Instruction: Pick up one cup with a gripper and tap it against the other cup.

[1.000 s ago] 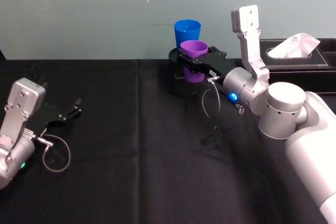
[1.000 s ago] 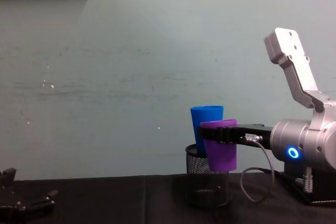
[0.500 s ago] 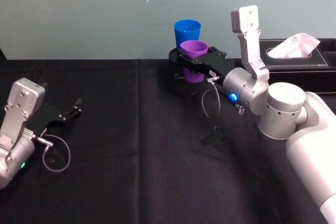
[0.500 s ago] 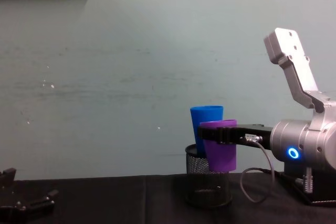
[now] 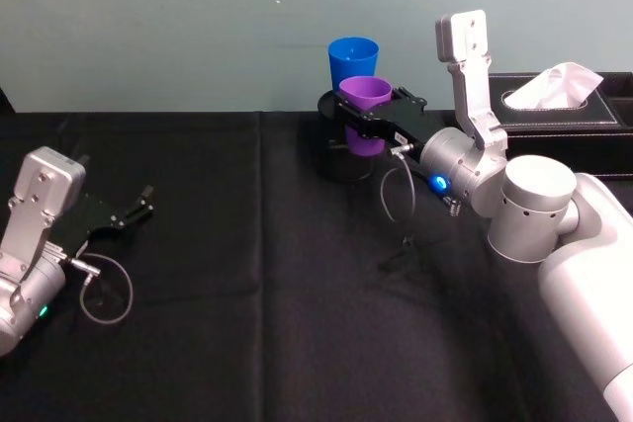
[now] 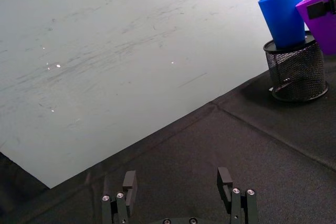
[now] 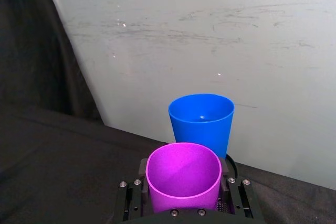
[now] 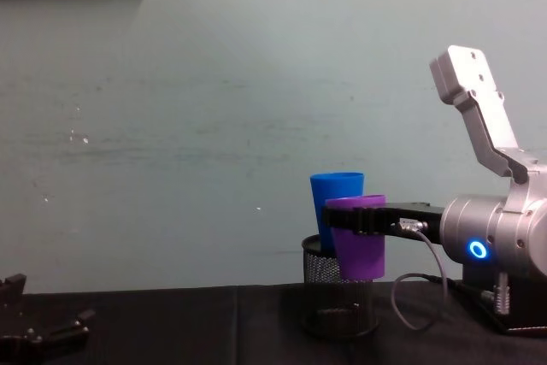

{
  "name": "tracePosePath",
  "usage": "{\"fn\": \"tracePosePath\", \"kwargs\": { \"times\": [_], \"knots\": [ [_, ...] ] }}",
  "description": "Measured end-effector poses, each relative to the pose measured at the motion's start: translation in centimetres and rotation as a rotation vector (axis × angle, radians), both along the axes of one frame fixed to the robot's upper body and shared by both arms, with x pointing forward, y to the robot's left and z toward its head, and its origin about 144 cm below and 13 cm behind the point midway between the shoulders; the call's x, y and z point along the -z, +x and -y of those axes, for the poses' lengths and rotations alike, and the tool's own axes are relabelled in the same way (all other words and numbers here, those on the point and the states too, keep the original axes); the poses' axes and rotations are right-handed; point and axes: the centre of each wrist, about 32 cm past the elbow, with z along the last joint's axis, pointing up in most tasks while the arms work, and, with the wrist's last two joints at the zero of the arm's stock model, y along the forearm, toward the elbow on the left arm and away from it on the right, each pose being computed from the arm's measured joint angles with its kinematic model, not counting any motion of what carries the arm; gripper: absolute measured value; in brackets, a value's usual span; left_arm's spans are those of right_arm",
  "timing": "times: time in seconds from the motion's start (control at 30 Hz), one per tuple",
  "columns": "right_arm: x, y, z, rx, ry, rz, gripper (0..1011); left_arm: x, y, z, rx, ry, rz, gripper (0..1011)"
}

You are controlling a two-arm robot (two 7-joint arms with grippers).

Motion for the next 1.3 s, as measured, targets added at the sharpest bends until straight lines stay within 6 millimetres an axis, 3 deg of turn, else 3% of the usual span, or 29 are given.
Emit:
{"fn": "tracePosePath", "kwargs": {
  "times": [1.3],
  "knots": [
    [0.00, 0.00, 0.00, 0.000, 0.000, 0.000, 731, 0.00, 0.00, 0.00, 0.000, 0.000, 0.000, 1000]
  ]
}}
